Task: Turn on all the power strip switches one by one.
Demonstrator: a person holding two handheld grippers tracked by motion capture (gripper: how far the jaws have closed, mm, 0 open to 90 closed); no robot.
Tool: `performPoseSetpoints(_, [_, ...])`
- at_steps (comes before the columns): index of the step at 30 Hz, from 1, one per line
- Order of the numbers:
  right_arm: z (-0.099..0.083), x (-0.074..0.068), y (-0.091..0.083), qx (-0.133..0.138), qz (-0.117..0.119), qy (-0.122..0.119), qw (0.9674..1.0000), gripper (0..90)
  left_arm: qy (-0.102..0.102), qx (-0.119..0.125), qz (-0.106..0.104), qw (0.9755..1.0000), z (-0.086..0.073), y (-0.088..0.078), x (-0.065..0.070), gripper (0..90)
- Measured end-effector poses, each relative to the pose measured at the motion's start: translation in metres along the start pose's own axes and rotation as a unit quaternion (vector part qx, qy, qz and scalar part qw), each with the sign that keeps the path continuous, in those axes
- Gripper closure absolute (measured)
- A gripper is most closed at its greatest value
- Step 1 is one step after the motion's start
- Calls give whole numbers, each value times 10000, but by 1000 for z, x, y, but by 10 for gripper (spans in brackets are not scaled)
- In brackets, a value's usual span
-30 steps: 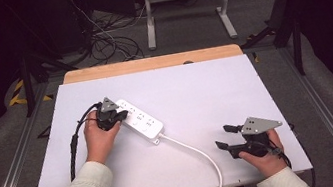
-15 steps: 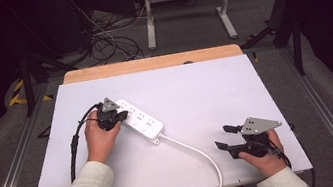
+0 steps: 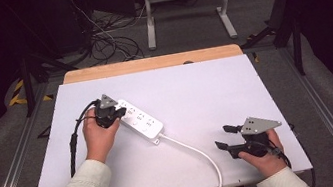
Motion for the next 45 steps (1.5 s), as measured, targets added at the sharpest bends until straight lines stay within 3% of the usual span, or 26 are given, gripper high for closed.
performPoseSetpoints(3, [0, 1, 1, -5, -10, 14, 10000, 369, 179, 19, -11, 9998, 8, -7, 4, 900])
performPoseSetpoints(7, [0, 1, 1, -9, -6, 11, 10000, 369, 186, -25, 63, 9998, 6, -10, 0, 900])
performPoseSetpoints(9, [0, 1, 1, -10, -5, 20, 10000, 369, 135, 2, 0, 9999, 5, -10, -1, 900])
performPoseSetpoints(15, [0, 1, 0, 23, 1, 32, 10000, 369, 216, 76, 19, 9997, 5, -8, -8, 899])
performPoseSetpoints(25, [0, 1, 0, 9, -4, 26, 10000, 368, 34, -110, 240, 9996, -8, 2, -32, 899])
performPoseSetpoints(37, [0, 2, 1, 5, 2, 23, 10000, 367, -201, -315, 162, 9992, -24, 14, -45, 899])
performPoseSetpoints(45, [0, 2, 1, 2, 8, 24, 10000, 366, -244, -196, 229, 9992, -28, 11, -51, 899])
Point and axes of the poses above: each handheld gripper's, and its own axes: y roughly forward along the jaws, z roughly out of its top, x roughly to its right, the point moved 3 cm from there along y, roughly forward along the jaws, and after that the axes turned 15 degrees about -z, right-handed, at the moved point
